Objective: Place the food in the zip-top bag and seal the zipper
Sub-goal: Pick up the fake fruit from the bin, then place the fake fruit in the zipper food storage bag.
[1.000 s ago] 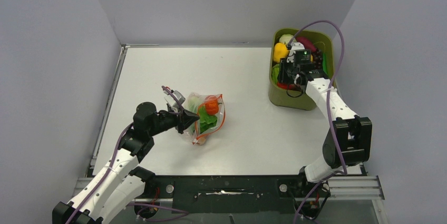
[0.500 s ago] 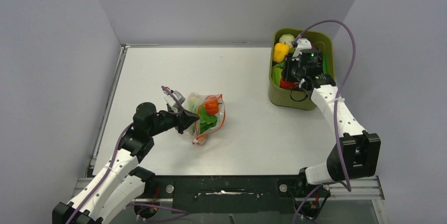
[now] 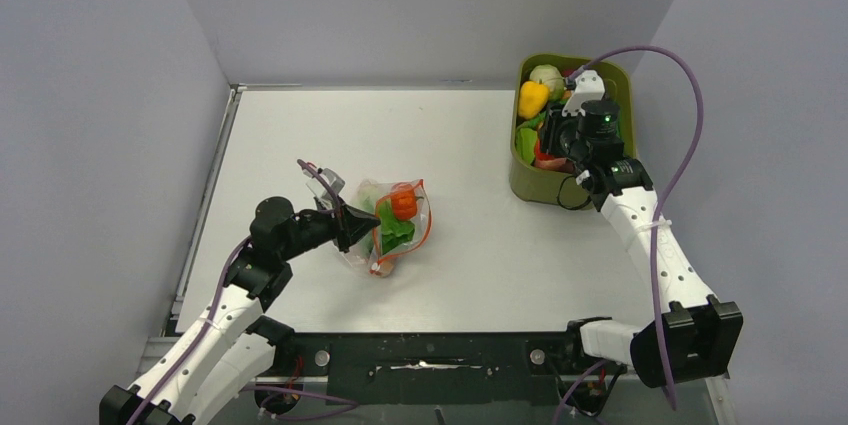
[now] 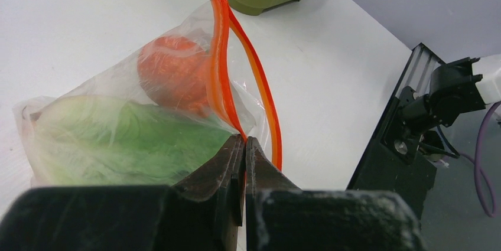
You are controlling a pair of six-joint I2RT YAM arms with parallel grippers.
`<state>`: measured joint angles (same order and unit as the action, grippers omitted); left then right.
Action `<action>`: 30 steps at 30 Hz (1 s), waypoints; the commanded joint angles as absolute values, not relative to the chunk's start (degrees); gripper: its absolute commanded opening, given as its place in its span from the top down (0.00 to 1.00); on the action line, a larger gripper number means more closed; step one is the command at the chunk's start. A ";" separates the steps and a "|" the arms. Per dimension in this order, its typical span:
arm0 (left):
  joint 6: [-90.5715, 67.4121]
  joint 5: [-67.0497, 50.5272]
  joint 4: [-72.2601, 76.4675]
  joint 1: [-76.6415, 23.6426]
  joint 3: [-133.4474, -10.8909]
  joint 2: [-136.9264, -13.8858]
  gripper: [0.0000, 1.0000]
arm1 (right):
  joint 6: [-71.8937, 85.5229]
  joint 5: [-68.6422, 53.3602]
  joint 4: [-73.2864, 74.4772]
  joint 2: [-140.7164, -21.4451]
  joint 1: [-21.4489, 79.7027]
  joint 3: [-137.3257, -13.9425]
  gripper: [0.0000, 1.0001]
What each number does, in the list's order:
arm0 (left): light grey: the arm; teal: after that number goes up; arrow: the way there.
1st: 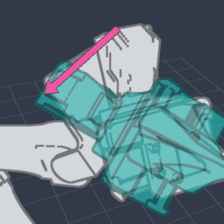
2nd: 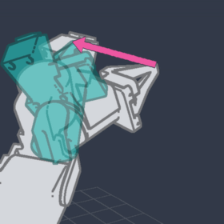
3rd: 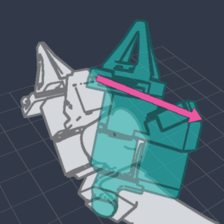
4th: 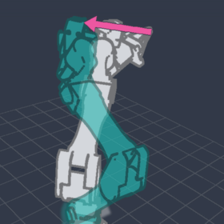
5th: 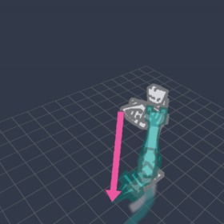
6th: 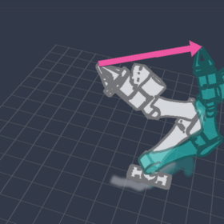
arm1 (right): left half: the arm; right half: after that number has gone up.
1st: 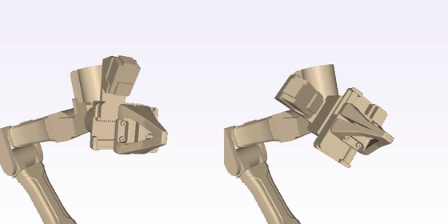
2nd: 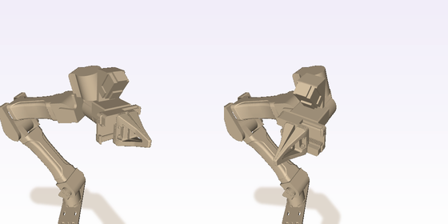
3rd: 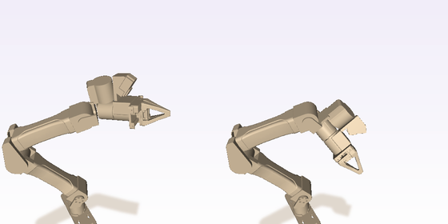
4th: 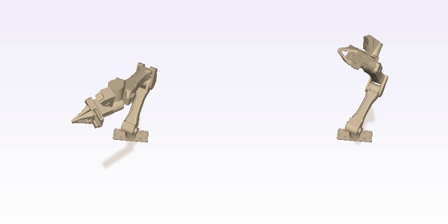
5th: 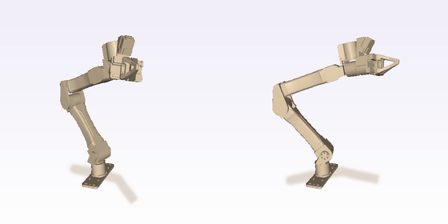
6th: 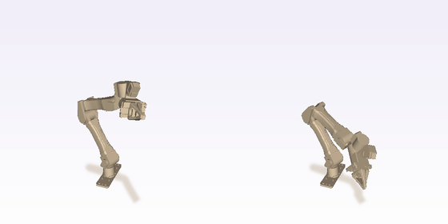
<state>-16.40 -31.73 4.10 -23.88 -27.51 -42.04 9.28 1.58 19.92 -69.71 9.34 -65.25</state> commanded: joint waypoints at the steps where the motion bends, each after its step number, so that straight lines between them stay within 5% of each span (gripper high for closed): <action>1: -20.42 -30.57 9.98 -23.49 -32.11 -42.34 1.00 | 11.18 1.17 16.80 -65.09 13.04 -65.91 0.85; 12: -24.61 -27.07 11.07 -23.38 -33.26 -43.34 1.00 | 17.61 -1.78 7.71 -59.25 25.08 -57.43 0.85; 30: -23.11 -26.63 9.85 -23.35 -33.66 -43.53 1.00 | 28.80 -2.07 -8.12 -65.83 44.83 -50.63 0.84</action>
<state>-23.73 -26.79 5.02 -23.77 -30.02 -44.18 26.02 -1.98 0.62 -64.23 42.50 -50.65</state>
